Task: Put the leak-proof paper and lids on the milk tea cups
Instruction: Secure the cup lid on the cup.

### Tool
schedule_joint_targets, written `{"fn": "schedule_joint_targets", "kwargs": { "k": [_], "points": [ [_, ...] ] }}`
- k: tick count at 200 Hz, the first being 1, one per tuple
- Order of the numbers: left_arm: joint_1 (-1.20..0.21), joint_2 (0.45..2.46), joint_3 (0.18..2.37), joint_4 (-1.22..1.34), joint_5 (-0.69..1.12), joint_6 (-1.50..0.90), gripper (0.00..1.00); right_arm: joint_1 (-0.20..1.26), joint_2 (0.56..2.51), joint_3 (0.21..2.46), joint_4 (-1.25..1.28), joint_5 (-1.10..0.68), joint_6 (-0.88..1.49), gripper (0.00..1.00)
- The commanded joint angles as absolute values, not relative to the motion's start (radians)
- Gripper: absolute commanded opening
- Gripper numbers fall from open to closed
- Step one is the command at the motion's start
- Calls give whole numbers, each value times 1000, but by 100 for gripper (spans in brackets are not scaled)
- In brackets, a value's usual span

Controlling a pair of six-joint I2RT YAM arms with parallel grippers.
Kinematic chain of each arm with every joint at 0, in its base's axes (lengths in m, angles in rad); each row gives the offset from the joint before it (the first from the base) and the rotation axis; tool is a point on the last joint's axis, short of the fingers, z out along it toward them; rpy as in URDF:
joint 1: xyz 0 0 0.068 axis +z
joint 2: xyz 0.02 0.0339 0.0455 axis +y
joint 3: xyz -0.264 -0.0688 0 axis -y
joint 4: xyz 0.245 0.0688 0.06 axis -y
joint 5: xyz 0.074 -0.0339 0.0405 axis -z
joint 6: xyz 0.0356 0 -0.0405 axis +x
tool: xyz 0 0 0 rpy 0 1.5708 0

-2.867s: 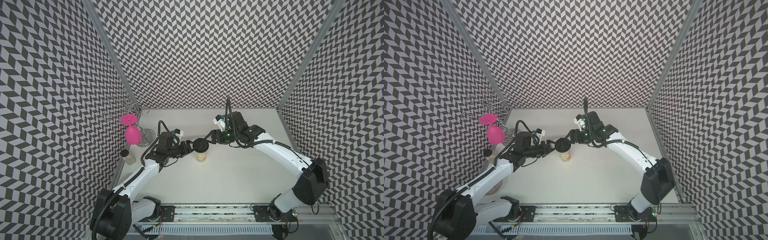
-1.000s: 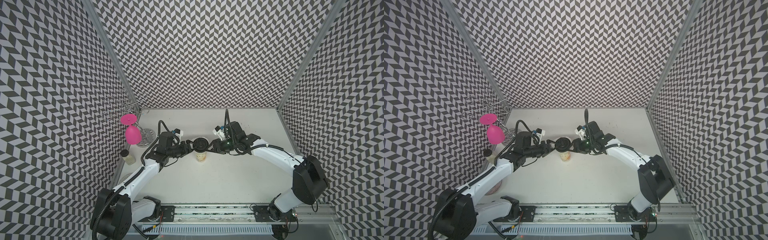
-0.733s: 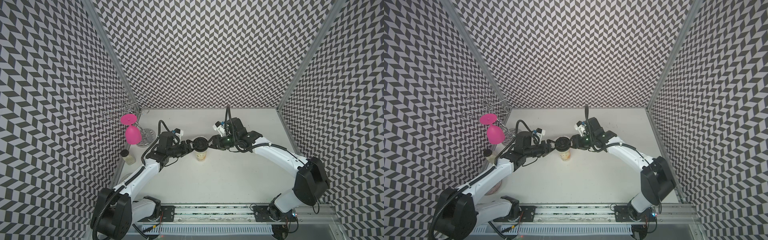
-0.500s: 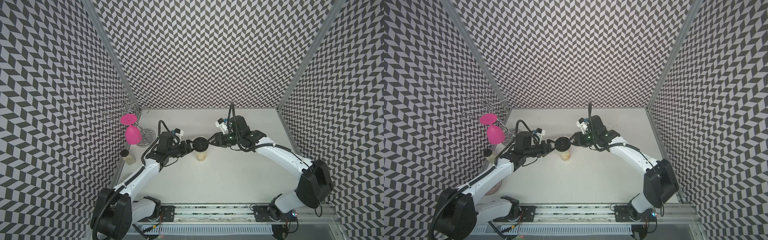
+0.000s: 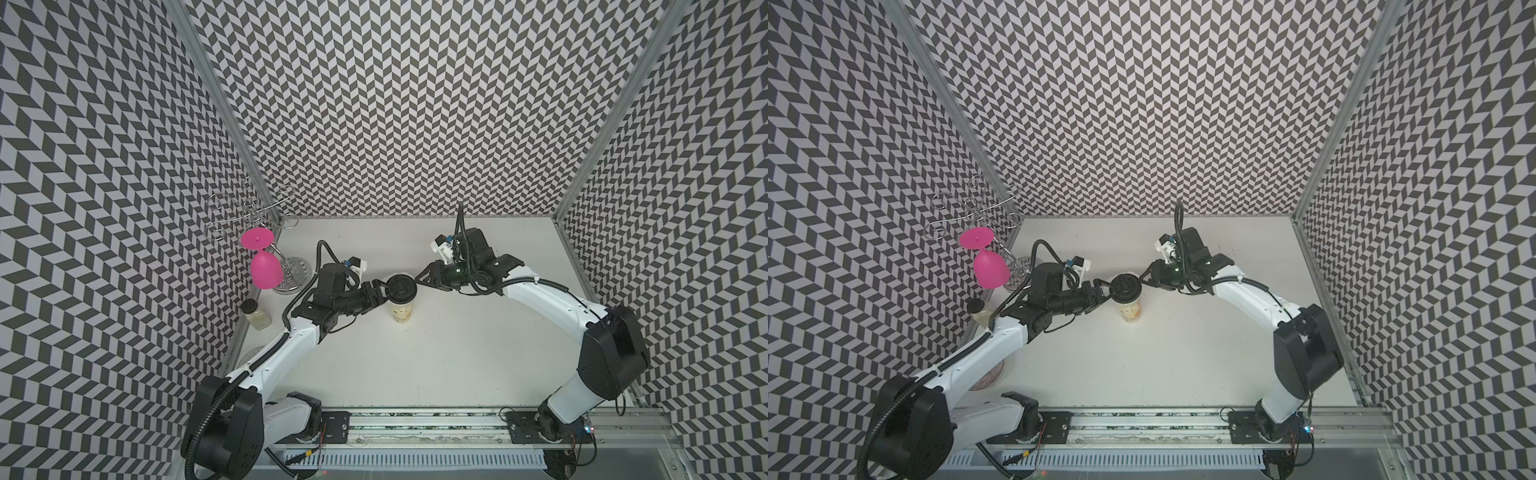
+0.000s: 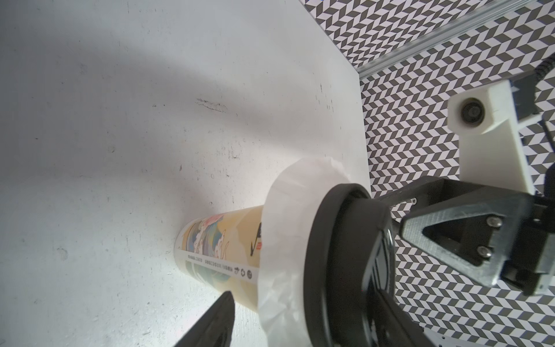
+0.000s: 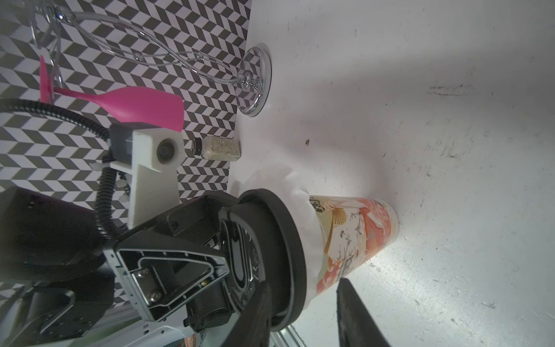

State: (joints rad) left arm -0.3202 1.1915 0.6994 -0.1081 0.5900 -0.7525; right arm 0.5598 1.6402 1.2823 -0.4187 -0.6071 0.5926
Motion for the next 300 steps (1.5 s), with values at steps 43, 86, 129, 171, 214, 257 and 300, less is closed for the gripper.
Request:
{"fn": "schedule_joint_targets", "kwargs": {
  "k": [43,86,129,171,214,257,300],
  "points": [
    [-316,1222,684,-209,532,-733,72,561,1678,1302,-373,-650,585,32],
    [-316,1226,684,-209,531,-734,72,561,1694,1287,-380,-641,590,24],
    [-316,1230,684,-209,529,-733,72,561,1701,1216,-357,-640,598,21],
    [-316,1233,684,-206,531,-733,72,562,1710,1165,-345,-631,601,18],
    [-316,1236,682,-202,532,-732,72,568,1720,1144,-354,-613,591,17],
    [-316,1233,681,-204,532,-730,72,568,1668,1245,-377,-623,595,21],
    [-316,1232,682,-206,532,-727,72,565,1621,1366,-414,-576,574,31]
  ]
}}
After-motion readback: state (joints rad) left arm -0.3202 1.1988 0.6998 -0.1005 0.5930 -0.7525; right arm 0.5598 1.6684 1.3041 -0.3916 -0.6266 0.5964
